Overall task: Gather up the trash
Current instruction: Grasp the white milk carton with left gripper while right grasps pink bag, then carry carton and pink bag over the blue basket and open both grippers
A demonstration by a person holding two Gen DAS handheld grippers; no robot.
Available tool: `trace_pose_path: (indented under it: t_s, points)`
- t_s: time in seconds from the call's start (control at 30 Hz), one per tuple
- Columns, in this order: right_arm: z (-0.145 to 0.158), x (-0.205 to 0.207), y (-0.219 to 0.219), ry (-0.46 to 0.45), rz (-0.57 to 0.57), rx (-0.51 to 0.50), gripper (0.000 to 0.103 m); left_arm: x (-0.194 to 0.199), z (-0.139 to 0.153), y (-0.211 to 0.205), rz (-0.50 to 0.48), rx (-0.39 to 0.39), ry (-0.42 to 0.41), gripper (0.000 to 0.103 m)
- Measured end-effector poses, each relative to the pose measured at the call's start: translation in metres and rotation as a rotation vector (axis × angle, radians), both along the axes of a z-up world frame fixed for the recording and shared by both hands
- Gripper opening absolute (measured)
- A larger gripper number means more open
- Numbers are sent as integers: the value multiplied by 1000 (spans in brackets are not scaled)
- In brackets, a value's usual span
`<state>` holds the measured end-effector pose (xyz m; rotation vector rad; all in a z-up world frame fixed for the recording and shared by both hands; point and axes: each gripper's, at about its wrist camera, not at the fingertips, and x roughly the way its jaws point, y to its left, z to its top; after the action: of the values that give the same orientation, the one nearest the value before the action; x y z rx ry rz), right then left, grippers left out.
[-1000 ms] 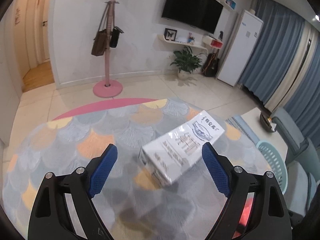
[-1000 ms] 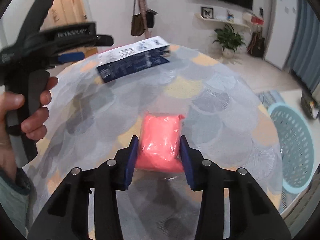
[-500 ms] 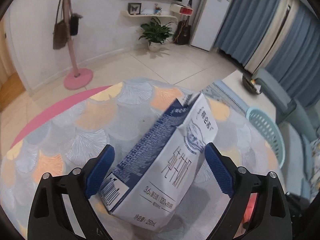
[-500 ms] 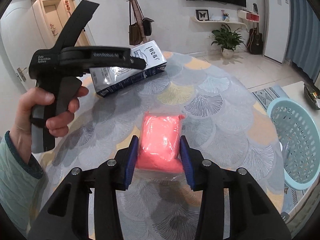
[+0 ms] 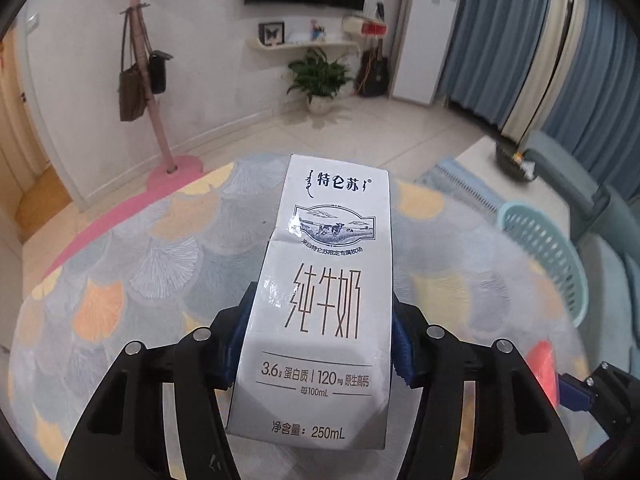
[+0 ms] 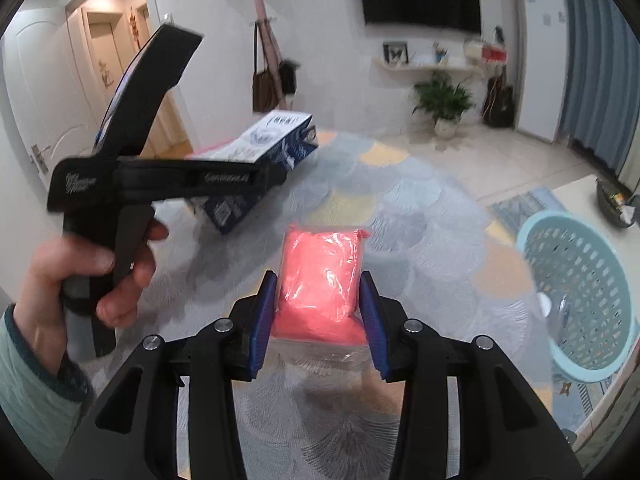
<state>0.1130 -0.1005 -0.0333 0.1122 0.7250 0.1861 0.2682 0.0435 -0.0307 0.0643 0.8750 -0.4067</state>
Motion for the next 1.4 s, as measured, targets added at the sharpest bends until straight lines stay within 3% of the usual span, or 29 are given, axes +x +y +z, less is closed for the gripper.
trace_pose_path:
  t_s: [0.17, 0.3, 0.57, 0.8, 1.0, 1.2, 1.4]
  points:
    - [13, -22, -7, -135, -76, -27, 38, -25, 32, -8, 6, -111, -66, 55]
    - [20, -29, -28, -155, -135, 0, 37, -51, 69, -30, -25, -140, -147, 55]
    - [49, -37, -136, -211, -374, 20, 37, -82, 109, -104, -146, -222, -209, 55]
    - [40, -27, -236, -150, -535, 36, 37, -90, 98, -195, -271, -253, -177, 55]
    - [0, -5, -292, 13, -565, 99, 37, -85, 68, -271, -336, -213, -99, 55]
    - [-37, 8, -329, 136, -589, 185, 37, -64, 27, -310, -331, -200, 22, 55]
    - [-71, 16, -346, 233, -608, 232, 38, -49, 0, -330, -334, -145, 68, 55]
